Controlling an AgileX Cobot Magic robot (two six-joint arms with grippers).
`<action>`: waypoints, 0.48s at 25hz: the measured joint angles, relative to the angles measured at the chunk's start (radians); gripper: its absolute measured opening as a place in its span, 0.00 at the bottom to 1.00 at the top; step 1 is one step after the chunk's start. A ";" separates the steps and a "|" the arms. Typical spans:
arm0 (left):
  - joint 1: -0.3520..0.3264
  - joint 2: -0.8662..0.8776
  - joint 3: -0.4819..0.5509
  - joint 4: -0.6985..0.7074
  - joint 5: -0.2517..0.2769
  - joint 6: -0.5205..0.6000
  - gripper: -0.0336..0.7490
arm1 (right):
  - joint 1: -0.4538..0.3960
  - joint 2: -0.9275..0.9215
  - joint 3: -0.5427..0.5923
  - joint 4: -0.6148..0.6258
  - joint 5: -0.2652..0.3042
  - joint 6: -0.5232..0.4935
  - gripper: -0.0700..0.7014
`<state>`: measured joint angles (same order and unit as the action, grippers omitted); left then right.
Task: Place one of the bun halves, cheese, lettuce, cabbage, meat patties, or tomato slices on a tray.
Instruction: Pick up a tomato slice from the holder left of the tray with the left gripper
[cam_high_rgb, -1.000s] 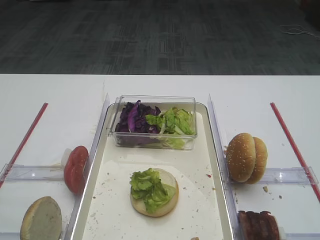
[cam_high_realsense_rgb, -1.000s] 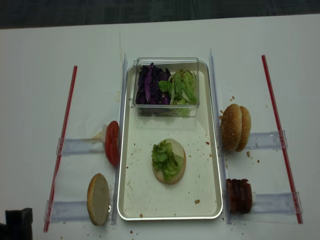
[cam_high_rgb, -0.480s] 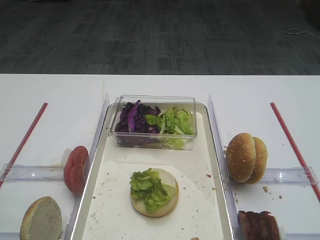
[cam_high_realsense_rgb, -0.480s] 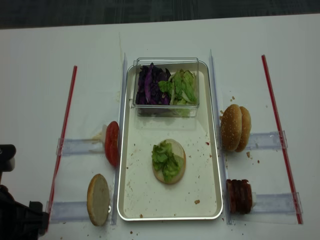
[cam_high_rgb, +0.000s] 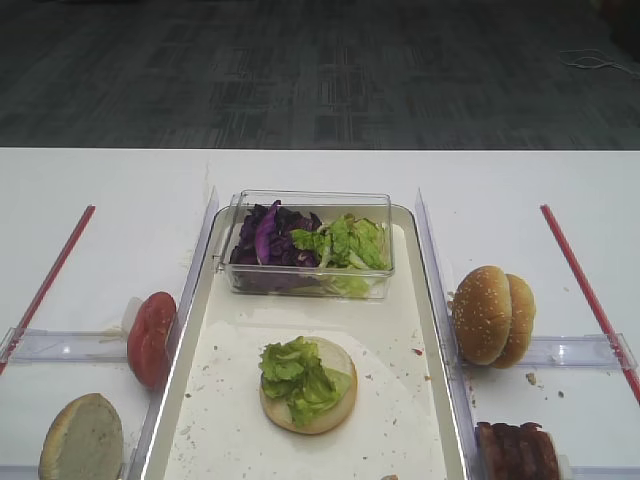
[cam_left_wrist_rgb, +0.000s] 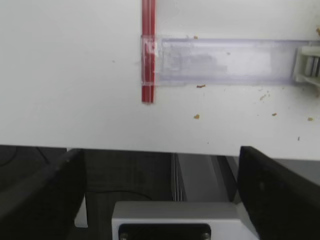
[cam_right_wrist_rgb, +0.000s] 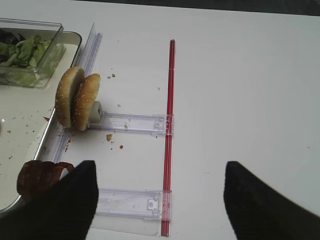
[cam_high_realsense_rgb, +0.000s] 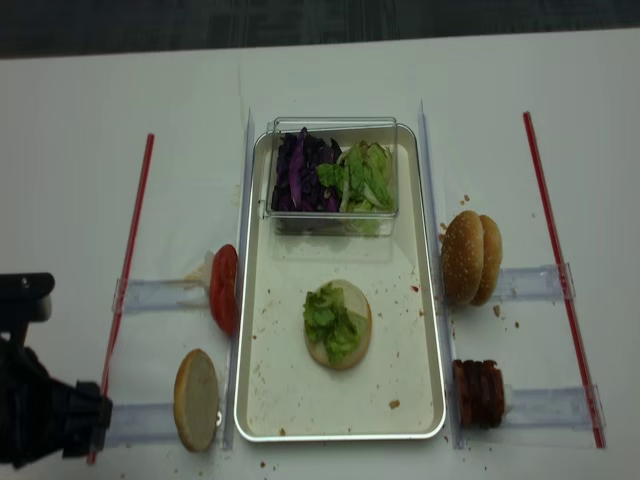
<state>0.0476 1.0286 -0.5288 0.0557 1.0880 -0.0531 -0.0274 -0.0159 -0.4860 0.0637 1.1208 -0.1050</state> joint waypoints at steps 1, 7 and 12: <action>0.000 0.026 -0.013 -0.002 -0.018 0.000 0.81 | 0.000 0.000 0.000 0.000 0.000 0.000 0.82; 0.000 0.228 -0.152 0.003 -0.073 0.000 0.81 | 0.000 0.000 0.000 0.000 0.000 0.000 0.82; 0.000 0.409 -0.309 0.019 -0.085 0.000 0.81 | 0.000 0.000 0.000 0.000 0.000 0.000 0.82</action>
<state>0.0476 1.4376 -0.8379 0.0743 1.0035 -0.0531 -0.0274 -0.0159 -0.4860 0.0637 1.1208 -0.1050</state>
